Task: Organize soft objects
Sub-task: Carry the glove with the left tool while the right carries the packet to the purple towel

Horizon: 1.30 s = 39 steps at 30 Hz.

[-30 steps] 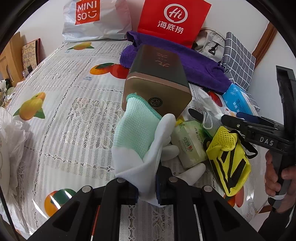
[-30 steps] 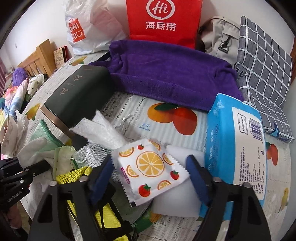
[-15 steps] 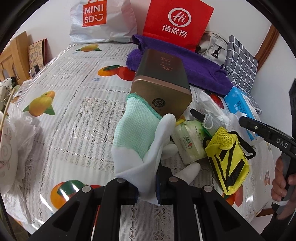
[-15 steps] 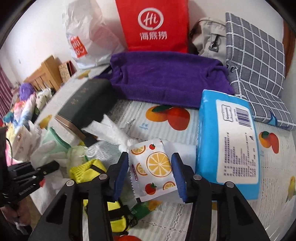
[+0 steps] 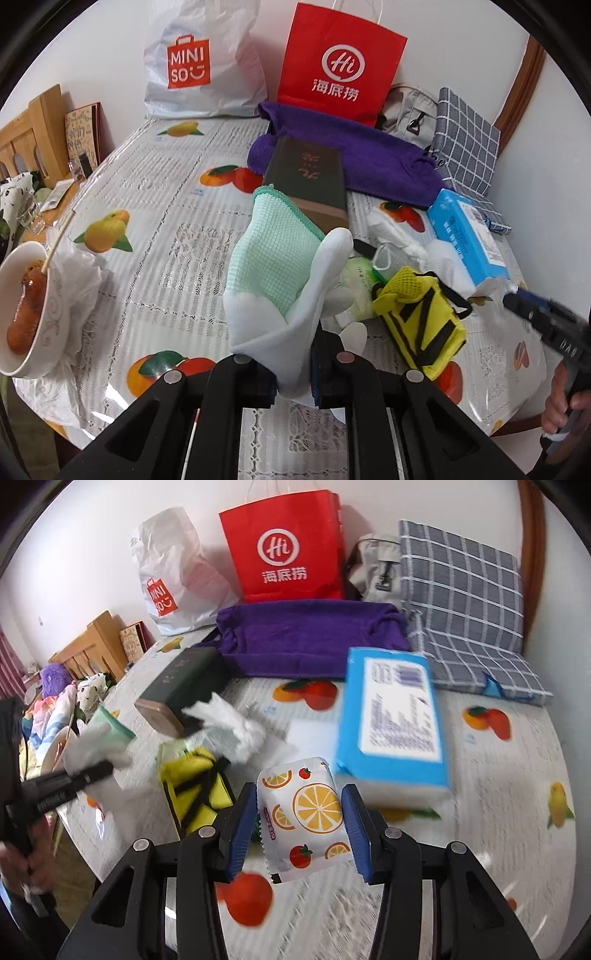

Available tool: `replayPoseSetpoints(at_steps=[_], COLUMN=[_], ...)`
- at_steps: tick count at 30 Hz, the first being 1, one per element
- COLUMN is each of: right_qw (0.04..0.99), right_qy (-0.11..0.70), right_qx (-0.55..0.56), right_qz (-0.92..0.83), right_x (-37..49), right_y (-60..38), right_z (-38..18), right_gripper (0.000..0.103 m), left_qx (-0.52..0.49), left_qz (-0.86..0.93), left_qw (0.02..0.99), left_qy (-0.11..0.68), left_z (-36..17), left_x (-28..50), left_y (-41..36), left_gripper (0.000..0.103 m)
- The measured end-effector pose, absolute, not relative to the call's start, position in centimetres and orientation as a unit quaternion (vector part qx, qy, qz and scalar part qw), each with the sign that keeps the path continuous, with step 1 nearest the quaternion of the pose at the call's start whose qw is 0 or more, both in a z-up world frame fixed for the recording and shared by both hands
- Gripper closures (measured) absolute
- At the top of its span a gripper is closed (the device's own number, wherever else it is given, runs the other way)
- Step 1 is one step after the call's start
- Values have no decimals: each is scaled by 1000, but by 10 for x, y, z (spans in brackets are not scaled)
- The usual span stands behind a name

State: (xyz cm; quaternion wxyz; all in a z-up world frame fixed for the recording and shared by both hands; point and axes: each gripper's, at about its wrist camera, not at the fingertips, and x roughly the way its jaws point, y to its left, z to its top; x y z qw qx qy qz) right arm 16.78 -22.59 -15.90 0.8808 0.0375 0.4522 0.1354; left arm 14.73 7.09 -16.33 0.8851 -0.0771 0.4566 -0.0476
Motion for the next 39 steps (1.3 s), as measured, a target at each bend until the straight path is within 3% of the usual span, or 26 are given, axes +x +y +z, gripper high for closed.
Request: replayPoseSetpoints(at_steps=[18,39], right_qw=[896,912], right_qy=[431,391], right_qx=[75,63], right_qz=[82,104], right_x=[135,236], right_y=[-289,-266], right_z=[-139,-95], right_gripper=[57,57], left_qx=[-53,-44], left_qz=[-55,-41], left_qw=[908,908], left_qy=[413,416], left_z=[-99,-75], left_x=[152,252], left_y=[46,41], left_gripper=[90,90])
